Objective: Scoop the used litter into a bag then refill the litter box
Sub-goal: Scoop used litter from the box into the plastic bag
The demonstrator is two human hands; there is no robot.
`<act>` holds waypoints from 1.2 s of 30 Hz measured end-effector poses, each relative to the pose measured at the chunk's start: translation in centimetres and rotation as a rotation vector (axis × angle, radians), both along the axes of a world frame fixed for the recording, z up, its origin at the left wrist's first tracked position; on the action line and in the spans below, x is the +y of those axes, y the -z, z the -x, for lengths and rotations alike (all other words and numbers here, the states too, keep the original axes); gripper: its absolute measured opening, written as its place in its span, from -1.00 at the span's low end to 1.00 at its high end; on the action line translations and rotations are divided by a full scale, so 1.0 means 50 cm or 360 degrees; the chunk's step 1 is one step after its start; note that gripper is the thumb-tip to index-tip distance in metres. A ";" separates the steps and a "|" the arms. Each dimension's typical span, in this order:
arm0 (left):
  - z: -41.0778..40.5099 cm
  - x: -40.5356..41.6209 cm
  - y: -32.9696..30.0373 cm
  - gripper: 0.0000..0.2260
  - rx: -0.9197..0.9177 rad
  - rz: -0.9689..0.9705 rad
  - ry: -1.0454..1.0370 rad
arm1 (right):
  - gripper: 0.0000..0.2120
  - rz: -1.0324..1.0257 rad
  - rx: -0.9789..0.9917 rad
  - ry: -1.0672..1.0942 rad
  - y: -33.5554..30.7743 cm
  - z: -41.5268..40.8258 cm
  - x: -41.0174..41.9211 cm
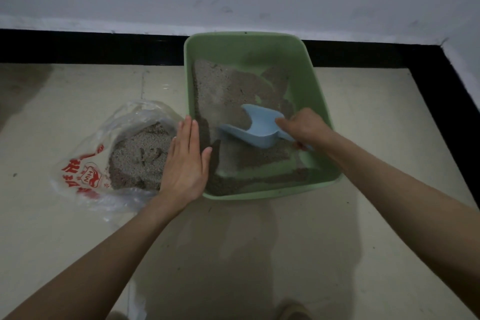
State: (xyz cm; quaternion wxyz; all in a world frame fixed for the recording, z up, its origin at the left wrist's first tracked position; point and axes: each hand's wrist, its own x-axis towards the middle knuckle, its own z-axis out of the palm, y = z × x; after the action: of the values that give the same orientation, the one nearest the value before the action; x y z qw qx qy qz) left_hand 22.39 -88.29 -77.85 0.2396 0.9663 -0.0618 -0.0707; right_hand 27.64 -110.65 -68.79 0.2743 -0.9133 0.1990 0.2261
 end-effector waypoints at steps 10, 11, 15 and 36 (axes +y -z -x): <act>0.007 -0.001 -0.003 -0.47 -0.0031 0.0059 -0.0024 | -0.62 0.0718 0.0200 -0.0266 -0.068 0.024 -0.085; 0.008 -0.001 -0.003 -0.47 -0.0030 0.0067 -0.0037 | -0.62 0.0711 0.0218 -0.0271 -0.063 0.030 -0.085; 0.009 -0.001 -0.003 -0.41 -0.0012 0.0064 -0.0046 | -0.63 0.0594 0.0160 -0.0242 -0.026 0.045 -0.085; 0.010 -0.001 -0.005 -0.44 -0.0028 0.0069 -0.0055 | -0.64 -0.0014 -0.0127 -0.0048 0.084 0.066 -0.094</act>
State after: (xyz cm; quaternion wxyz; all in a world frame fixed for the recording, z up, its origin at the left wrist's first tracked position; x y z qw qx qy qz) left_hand 21.90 -88.34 -77.60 0.2610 0.9624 -0.0488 -0.0566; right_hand 24.34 -115.37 -72.97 0.2825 -0.9232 0.1731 0.1945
